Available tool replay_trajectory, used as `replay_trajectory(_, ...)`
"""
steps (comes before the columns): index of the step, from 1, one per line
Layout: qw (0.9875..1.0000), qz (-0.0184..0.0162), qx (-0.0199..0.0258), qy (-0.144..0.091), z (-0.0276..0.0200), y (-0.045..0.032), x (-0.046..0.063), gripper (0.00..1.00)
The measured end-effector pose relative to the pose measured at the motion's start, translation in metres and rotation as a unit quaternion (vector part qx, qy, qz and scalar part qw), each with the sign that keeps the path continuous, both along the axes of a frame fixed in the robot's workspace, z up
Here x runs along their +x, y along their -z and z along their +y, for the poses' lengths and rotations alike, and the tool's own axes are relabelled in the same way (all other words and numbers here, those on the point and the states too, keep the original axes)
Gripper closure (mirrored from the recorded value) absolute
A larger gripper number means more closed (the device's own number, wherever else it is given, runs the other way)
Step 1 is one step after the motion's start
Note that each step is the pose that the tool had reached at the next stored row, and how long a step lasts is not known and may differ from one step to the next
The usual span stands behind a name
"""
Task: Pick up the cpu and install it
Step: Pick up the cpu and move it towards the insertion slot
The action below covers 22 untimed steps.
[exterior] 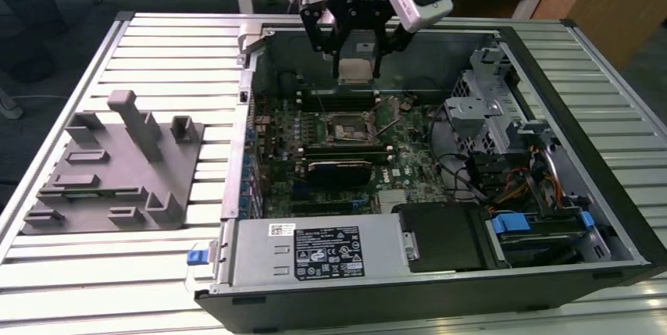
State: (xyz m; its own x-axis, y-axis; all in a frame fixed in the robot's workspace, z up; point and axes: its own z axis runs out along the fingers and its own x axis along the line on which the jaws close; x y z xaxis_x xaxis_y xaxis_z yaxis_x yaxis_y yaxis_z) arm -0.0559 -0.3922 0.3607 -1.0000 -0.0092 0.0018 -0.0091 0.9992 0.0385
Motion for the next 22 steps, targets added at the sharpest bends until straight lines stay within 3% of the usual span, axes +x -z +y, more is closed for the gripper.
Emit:
replay_trajectory(7,1.0,0.0023,-0.0004,0.0,0.0012,0.0138,0.007,0.45)
replay_trajectory(22,1.0,0.0025,-0.0004,-0.002,0.009,0.041,0.008,0.45)
